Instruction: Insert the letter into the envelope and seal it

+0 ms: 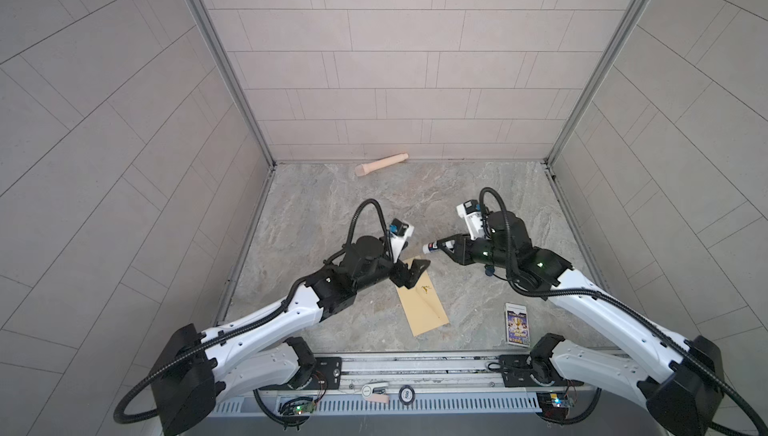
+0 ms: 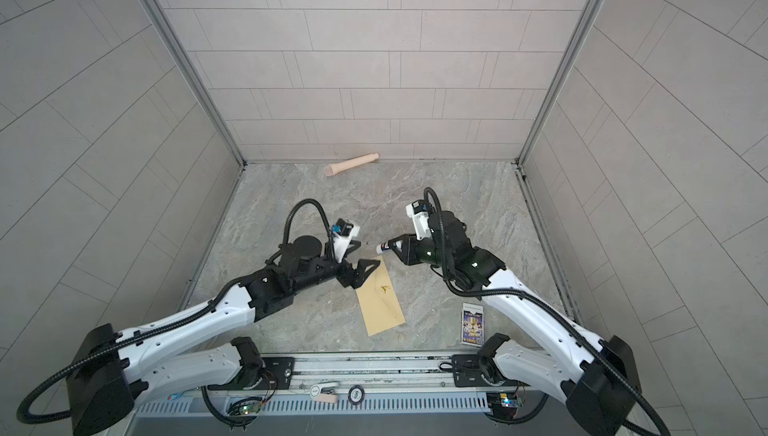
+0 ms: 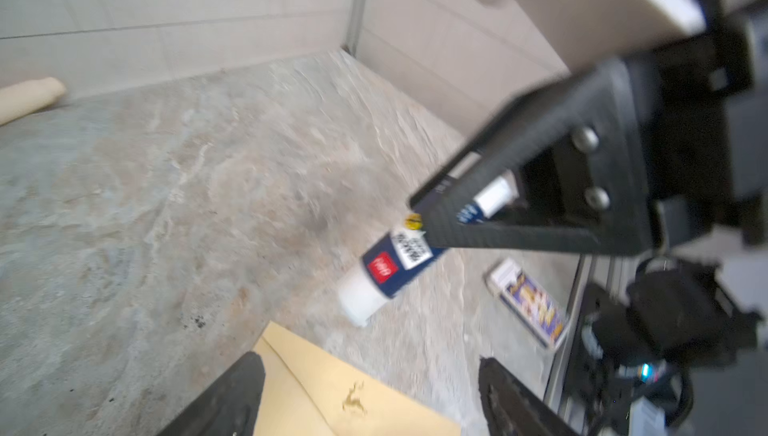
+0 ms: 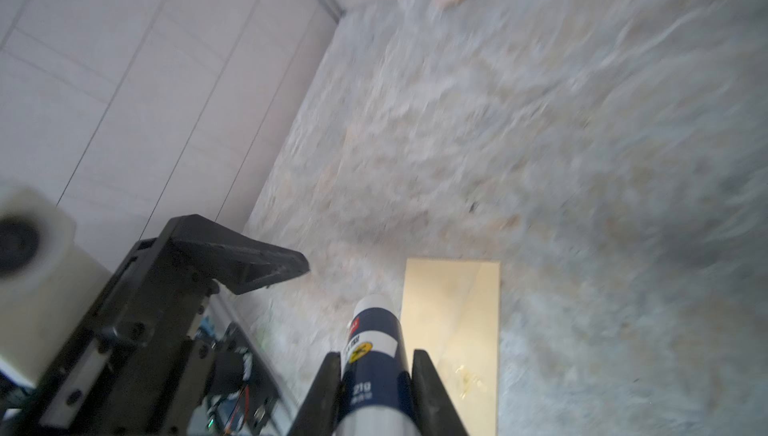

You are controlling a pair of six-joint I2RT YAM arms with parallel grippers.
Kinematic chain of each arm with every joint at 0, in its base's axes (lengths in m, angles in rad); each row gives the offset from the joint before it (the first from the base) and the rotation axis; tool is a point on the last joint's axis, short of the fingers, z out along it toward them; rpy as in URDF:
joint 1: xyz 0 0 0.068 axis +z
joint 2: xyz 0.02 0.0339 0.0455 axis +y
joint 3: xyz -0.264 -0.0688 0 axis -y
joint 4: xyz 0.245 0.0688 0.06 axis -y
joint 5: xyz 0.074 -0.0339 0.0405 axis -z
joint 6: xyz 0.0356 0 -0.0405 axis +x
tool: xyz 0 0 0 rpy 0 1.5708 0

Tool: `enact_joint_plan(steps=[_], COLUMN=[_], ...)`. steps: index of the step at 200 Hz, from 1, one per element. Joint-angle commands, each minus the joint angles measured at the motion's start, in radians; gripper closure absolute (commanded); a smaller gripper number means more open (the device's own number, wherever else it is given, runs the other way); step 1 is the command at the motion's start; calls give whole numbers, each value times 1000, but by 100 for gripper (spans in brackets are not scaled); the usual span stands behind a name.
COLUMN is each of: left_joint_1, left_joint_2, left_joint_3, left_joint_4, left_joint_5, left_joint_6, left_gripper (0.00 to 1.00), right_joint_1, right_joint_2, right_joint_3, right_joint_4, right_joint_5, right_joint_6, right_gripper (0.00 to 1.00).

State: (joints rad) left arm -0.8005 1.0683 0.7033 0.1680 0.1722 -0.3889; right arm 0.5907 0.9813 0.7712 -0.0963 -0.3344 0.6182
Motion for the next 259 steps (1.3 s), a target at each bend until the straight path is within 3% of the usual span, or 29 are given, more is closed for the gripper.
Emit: enact_joint_plan(steps=[1,35,70,152,259], left_joint_1=[76,95,93,80,101], left_joint_2=[38,167,294,358,340], left_joint_3=[40,85,80,59,69], left_joint_4=[216,505,797,958,943], left_joint_5=[54,144,203,169,177], left_joint_6=[-496,-753,-962,-991,-985], left_gripper=[13,16,18,27,85], right_joint_1=[23,71,88,200,250], right_joint_2=[-35,0,41,137,173], right_joint_3=[-104,-145,-129,-95,-88], right_joint_4=[427,730,827,900,755], right_joint_5=[279,386,424,466,487], right_joint_6=[-140,-333,-413,-481,-523], right_gripper=[100,100,100,100,100])
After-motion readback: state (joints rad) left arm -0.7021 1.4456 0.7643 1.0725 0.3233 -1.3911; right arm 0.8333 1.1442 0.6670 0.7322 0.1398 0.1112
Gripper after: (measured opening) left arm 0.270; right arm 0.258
